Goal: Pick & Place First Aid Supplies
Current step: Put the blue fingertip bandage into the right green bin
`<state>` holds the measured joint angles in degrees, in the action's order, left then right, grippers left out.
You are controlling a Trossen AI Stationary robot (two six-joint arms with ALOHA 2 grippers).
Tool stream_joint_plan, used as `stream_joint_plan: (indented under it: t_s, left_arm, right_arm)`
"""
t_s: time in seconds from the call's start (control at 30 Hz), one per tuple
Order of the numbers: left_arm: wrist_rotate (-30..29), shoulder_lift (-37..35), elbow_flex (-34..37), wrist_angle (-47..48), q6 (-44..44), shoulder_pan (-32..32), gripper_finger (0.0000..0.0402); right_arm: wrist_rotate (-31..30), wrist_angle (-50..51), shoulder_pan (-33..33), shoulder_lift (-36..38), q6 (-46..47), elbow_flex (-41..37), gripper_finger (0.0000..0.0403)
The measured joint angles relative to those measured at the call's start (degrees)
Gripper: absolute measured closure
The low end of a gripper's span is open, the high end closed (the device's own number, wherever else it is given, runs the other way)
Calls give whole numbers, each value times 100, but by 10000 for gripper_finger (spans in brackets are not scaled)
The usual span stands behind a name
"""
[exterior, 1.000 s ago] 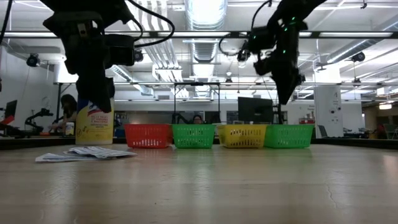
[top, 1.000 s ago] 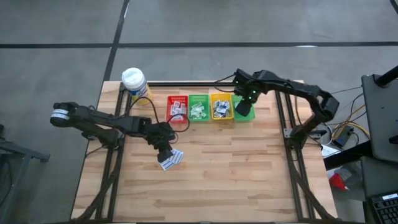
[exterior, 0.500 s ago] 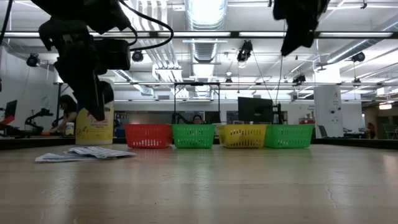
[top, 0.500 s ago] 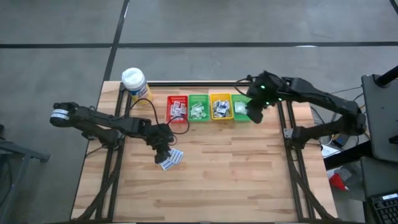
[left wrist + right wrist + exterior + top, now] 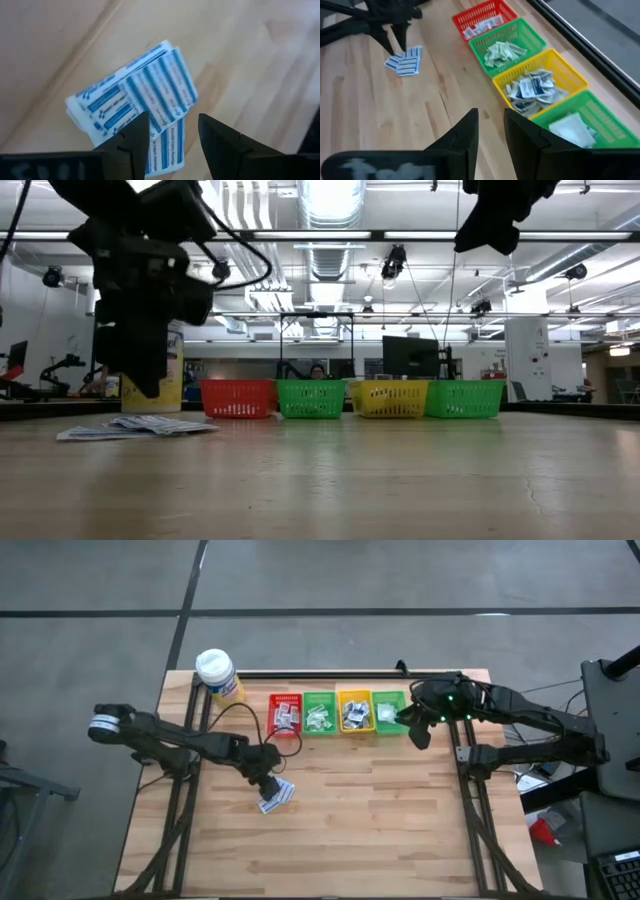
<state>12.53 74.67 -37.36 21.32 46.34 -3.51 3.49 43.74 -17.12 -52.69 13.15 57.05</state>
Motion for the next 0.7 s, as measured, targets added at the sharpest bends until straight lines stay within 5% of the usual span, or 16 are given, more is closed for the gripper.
stream_joint_plan:
  t_s: [0.4,0.7]
  left_arm:
    - [-873,569,-292,209,1004,-9,241]
    - [-924,775,-305,306,1280,-121,241]
  right_arm:
    - [211,-386,1,-21,23,-353,330]
    - [282,-382,1,-30,-13,-180,331]
